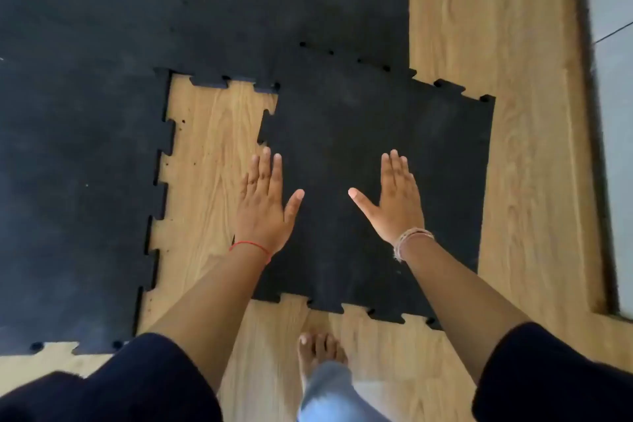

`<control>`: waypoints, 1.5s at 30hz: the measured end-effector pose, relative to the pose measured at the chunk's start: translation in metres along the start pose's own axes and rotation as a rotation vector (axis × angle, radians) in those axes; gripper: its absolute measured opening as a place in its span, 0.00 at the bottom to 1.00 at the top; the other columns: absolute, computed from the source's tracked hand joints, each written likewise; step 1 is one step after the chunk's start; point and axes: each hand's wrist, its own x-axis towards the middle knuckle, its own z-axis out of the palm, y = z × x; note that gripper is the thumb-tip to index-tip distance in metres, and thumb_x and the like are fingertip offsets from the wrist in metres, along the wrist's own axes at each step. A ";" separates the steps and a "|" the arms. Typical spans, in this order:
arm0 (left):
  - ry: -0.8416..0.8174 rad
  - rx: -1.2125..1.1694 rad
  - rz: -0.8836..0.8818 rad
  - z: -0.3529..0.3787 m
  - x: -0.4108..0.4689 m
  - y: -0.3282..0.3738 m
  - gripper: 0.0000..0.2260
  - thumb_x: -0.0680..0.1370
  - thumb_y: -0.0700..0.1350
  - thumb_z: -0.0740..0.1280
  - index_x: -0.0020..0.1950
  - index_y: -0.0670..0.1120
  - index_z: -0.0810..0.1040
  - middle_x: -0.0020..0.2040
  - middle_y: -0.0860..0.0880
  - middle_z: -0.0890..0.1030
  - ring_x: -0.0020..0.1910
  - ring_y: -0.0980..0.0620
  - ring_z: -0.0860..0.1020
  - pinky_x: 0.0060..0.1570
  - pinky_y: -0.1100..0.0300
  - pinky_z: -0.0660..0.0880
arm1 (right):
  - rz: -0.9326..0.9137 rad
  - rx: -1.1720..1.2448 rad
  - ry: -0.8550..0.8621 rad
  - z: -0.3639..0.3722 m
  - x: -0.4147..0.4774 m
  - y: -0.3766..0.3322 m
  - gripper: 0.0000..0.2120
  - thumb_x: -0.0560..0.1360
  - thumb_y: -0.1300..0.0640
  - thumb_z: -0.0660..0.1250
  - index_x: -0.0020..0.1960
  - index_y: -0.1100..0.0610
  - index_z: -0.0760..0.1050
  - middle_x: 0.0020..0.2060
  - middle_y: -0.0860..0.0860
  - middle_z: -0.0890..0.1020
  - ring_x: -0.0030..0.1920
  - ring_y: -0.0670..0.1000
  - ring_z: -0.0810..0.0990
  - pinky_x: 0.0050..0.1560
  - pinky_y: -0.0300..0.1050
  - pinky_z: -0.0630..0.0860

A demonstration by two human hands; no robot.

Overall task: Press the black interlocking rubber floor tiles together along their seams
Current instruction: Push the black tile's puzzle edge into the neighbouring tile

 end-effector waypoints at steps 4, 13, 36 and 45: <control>0.021 0.001 -0.030 0.055 0.007 -0.017 0.31 0.75 0.63 0.40 0.73 0.48 0.39 0.72 0.51 0.37 0.70 0.55 0.33 0.67 0.63 0.31 | -0.054 -0.041 0.083 0.046 0.040 0.006 0.43 0.73 0.32 0.51 0.74 0.59 0.41 0.75 0.55 0.44 0.74 0.52 0.40 0.71 0.46 0.39; 0.086 0.151 0.031 0.090 0.018 -0.037 0.29 0.78 0.60 0.46 0.74 0.44 0.50 0.74 0.46 0.51 0.73 0.50 0.45 0.70 0.58 0.38 | -0.079 -0.098 0.200 0.074 0.097 0.003 0.42 0.74 0.33 0.50 0.74 0.60 0.43 0.75 0.57 0.45 0.74 0.55 0.40 0.72 0.51 0.41; 0.124 0.195 0.028 0.087 0.001 -0.054 0.29 0.79 0.60 0.47 0.74 0.44 0.53 0.74 0.47 0.54 0.73 0.50 0.46 0.69 0.55 0.44 | 0.040 0.228 0.181 -0.032 0.232 -0.078 0.36 0.65 0.37 0.70 0.67 0.52 0.66 0.67 0.56 0.64 0.65 0.64 0.63 0.66 0.56 0.60; 0.129 0.223 -0.143 0.063 -0.046 -0.113 0.30 0.78 0.61 0.47 0.74 0.45 0.52 0.75 0.46 0.53 0.73 0.51 0.45 0.70 0.56 0.43 | -0.266 0.249 0.159 -0.002 0.220 -0.163 0.31 0.68 0.34 0.64 0.63 0.53 0.70 0.64 0.55 0.68 0.64 0.58 0.66 0.65 0.52 0.58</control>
